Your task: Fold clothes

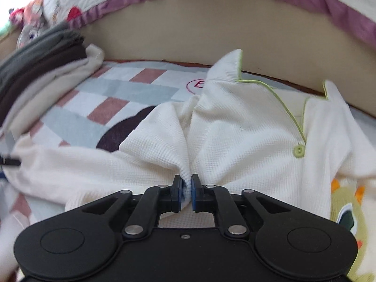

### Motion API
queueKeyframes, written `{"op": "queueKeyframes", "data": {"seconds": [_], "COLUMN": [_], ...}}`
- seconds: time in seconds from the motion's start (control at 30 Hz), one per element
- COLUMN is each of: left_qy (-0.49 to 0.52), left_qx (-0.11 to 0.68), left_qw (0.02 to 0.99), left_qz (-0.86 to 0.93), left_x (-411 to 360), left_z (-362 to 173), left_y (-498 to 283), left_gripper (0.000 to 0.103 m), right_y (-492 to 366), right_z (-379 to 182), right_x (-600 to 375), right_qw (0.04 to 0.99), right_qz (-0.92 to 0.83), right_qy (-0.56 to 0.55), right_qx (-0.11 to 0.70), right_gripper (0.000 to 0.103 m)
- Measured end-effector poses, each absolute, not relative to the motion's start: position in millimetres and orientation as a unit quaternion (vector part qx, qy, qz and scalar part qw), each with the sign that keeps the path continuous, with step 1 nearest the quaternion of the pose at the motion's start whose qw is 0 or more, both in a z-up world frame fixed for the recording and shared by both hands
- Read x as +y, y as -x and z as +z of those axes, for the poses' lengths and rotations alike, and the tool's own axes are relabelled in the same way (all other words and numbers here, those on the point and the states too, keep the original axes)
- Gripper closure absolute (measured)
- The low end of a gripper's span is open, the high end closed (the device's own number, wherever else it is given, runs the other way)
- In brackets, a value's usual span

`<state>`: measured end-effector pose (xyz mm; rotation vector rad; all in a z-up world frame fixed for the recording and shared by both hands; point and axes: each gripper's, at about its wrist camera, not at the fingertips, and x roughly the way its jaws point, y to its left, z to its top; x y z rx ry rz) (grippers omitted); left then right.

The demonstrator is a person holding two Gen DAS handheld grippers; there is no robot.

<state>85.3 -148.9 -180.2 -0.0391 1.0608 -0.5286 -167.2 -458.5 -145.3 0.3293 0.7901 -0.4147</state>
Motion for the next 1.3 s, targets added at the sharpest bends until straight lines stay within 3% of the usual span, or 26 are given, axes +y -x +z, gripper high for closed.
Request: {"op": "queueKeyframes", "data": {"seconds": [0.1, 0.13, 0.17, 0.2, 0.23, 0.3, 0.37, 0.5, 0.77, 0.87, 1.03, 1.13, 1.2, 1.23, 1.3], "left_qy": [-0.055, -0.082, -0.109, -0.127, -0.128, -0.138, -0.173, -0.265, -0.322, -0.298, -0.292, -0.281, -0.268, -0.262, -0.249], "left_qx": [0.463, 0.448, 0.431, 0.415, 0.409, 0.395, 0.370, 0.252, 0.084, 0.086, 0.100, 0.135, 0.160, 0.172, 0.195], "left_qw": [0.849, 0.856, 0.861, 0.863, 0.862, 0.863, 0.869, 0.886, 0.910, 0.924, 0.939, 0.942, 0.943, 0.943, 0.943], "left_qz": [-0.248, -0.247, -0.246, -0.257, -0.269, -0.282, -0.281, -0.286, -0.247, -0.222, -0.151, -0.124, -0.115, -0.111, -0.101], "left_x": [-168.4, -174.1, -179.7, -183.1, -184.9, -190.6, -200.5, -214.3, -211.4, -209.6, -205.4, -199.3, -194.0, -191.3, -185.9], "left_z": [-180.7, -180.9, -181.0, -179.5, -177.5, -171.3, -161.9, -106.0, 22.1, 57.5, 63.5, 46.5, 34.4, 28.4, 16.3], "left_y": [-77.5, -73.8, -70.0, -66.1, -65.1, -64.6, -64.7, -68.9, -142.4, -181.3, -239.7, -250.5, -250.1, -249.9, -249.5], "left_gripper": [0.007, 0.028, 0.056, 0.068, 0.094, 0.095, 0.095, 0.095, 0.096, 0.096, 0.096, 0.095, 0.091, 0.088, 0.080], "right_y": [166.7, 166.3, 166.2, 166.1, 165.9, 166.6, 170.4, 158.5, 85.1, 41.5, -28.7, -71.3, -82.6, -74.5, -40.6], "right_z": [-147.0, -148.3, -149.6, -151.0, -152.3, -153.7, -150.4, -128.1, -77.2, -62.1, -48.2, -67.3, -83.0, -86.6, -86.3], "right_x": [-459.7, -460.9, -461.6, -462.0, -461.5, -458.4, -450.8, -440.2, -393.8, -381.0, -367.7, -377.3, -387.1, -389.7, -396.8], "right_qw": [0.888, 0.888, 0.888, 0.888, 0.888, 0.895, 0.915, 0.937, 0.959, 0.955, 0.947, 0.922, 0.894, 0.890, 0.896], "right_qz": [-0.194, -0.190, -0.187, -0.184, -0.183, -0.182, -0.179, -0.157, -0.152, -0.138, -0.151, -0.121, -0.082, -0.060, -0.035], "right_qy": [-0.171, -0.178, -0.184, -0.189, -0.191, -0.185, -0.159, -0.130, -0.155, -0.196, -0.227, -0.275, -0.311, -0.316, -0.299], "right_qx": [0.381, 0.380, 0.378, 0.377, 0.376, 0.363, 0.325, 0.283, 0.181, 0.177, 0.169, 0.243, 0.313, 0.323, 0.326], "right_gripper": [0.074, 0.071, 0.067, 0.065, 0.065, 0.071, 0.096, 0.096, 0.096, 0.096, 0.096, 0.085, 0.070, 0.068, 0.051]}}
